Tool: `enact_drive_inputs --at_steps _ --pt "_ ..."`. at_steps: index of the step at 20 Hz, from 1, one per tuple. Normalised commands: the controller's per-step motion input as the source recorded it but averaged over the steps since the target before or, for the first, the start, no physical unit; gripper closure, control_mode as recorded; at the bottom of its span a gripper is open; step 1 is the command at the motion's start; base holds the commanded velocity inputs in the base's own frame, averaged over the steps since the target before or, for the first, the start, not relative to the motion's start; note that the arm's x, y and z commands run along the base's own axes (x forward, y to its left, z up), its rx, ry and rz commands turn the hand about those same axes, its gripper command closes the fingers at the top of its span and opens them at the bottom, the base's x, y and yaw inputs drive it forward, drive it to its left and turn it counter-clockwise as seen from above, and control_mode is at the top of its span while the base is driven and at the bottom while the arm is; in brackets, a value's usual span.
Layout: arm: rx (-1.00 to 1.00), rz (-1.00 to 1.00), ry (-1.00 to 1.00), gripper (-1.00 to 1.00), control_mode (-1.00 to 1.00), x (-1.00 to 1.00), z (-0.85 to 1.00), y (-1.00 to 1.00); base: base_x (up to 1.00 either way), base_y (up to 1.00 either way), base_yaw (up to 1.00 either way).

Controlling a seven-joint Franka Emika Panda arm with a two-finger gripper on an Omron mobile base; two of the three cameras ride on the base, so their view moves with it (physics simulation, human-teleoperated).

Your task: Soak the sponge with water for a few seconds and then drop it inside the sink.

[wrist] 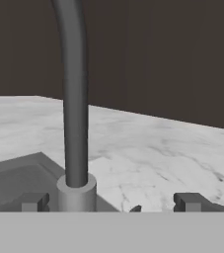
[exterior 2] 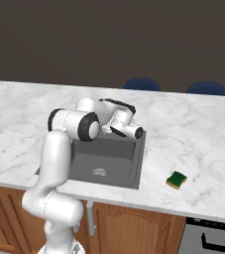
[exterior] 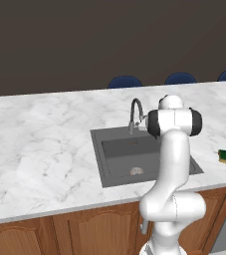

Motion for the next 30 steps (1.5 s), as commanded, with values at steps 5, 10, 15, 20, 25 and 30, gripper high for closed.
enact_drive_inputs --at_steps 5,10,15,20,25,30 --pt "0.02 -0.02 0.0 -1.0 -1.0 0.12 -0.04 -0.04 0.0 0.0 0.0" --pt "0.0 -0.04 0.0 -1.0 -1.0 0.03 -0.05 -0.1 0.0 0.0 0.0" --pt "0.0 -0.03 0.0 -1.0 -1.0 0.05 -0.02 -0.04 0.0 0.0 0.0" --pt "0.0 -0.06 0.0 -1.0 -1.0 0.2 -0.04 0.0 0.0 0.0 0.0" --pt "0.0 -0.08 0.04 -1.0 -1.0 0.23 -0.01 0.0 0.0 0.0 0.0" --pt "0.0 -0.07 0.01 -1.0 -1.0 0.1 -0.16 -0.02 0.0 0.0 0.0"
